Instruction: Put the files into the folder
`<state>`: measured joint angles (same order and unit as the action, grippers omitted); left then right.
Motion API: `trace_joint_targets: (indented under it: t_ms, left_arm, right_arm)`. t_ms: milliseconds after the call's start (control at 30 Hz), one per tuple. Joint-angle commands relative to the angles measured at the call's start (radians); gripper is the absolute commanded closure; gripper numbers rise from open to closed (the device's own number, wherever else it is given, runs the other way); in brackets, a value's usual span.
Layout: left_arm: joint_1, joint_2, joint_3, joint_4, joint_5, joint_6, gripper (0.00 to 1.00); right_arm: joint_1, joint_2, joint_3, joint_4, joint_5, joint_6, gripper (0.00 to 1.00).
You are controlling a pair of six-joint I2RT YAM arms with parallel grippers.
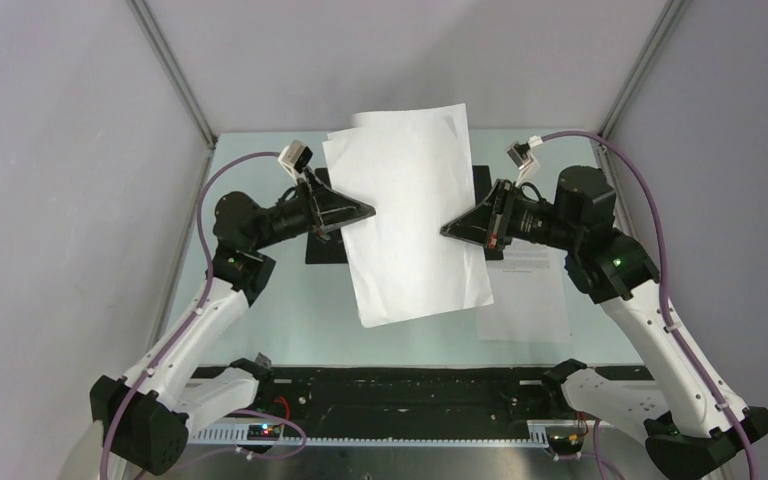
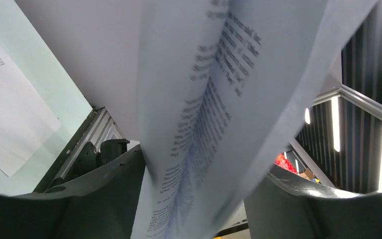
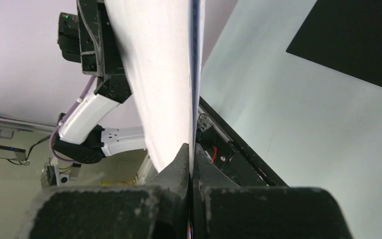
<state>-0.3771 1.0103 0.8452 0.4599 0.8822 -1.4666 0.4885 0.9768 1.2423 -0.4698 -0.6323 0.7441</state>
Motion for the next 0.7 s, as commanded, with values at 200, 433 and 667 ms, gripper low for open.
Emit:
trace_joint_targets:
  t_ms: [200,433,667]
  left_arm:
    - [0.005,0.009,-0.001,-0.153,-0.014,0.263,0.67]
    - [-0.037,0.017,0.130,-0.633,-0.153,0.761,0.98]
    - [-0.111,0.037,0.120,-0.649,-0.177,0.925,1.00]
  right_arm:
    - [0.006,-0.046,-0.118,0.079,-0.060,-0.030,1.00]
    - [0.079,-0.093,-0.249,0.201,0.028,-0.106,0.64]
    - [0.092,-0.060,-0.453,0.452,0.099,-0.090,0.44]
